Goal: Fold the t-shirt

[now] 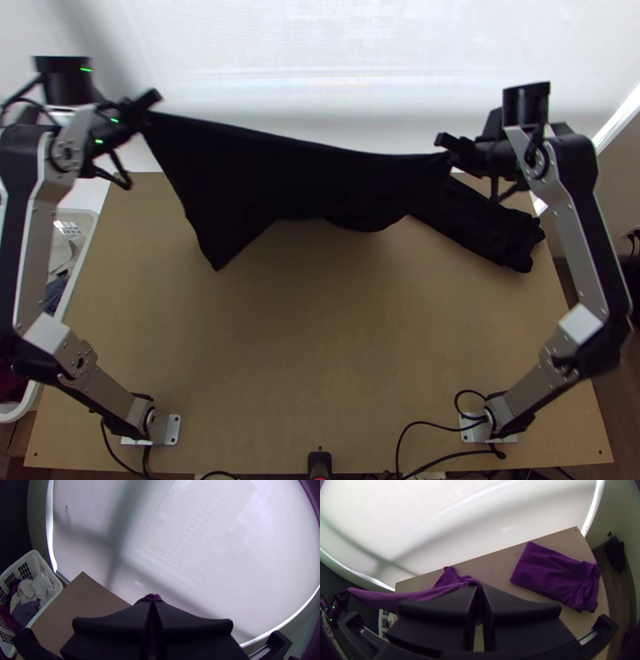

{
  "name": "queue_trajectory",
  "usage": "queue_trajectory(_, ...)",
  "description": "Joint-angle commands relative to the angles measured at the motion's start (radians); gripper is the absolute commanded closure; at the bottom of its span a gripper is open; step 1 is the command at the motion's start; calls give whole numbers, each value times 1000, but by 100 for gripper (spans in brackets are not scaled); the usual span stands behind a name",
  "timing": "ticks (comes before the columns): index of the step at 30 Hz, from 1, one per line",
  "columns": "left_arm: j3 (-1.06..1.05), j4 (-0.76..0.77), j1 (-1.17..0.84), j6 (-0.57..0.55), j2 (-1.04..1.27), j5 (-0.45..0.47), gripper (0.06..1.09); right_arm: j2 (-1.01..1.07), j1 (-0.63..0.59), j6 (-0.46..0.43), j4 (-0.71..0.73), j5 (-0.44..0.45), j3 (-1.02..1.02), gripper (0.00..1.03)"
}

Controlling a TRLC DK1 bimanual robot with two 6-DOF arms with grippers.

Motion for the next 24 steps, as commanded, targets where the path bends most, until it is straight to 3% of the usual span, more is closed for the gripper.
queue_trajectory(1,18,61,59,20,-62,-11,105,69,-8,61,-25,-28,155,100)
queue_trajectory(7,1,124,117,20,-120,-2,105,59,-8,70,81,-38,216,100)
queue_trajectory(17,-62,230,143,18,-263,1,105,-220,-10,9,443,-7,127,100)
queue_trajectory(24,-99,299,157,15,-373,15,105,-415,-11,-34,523,19,83,100)
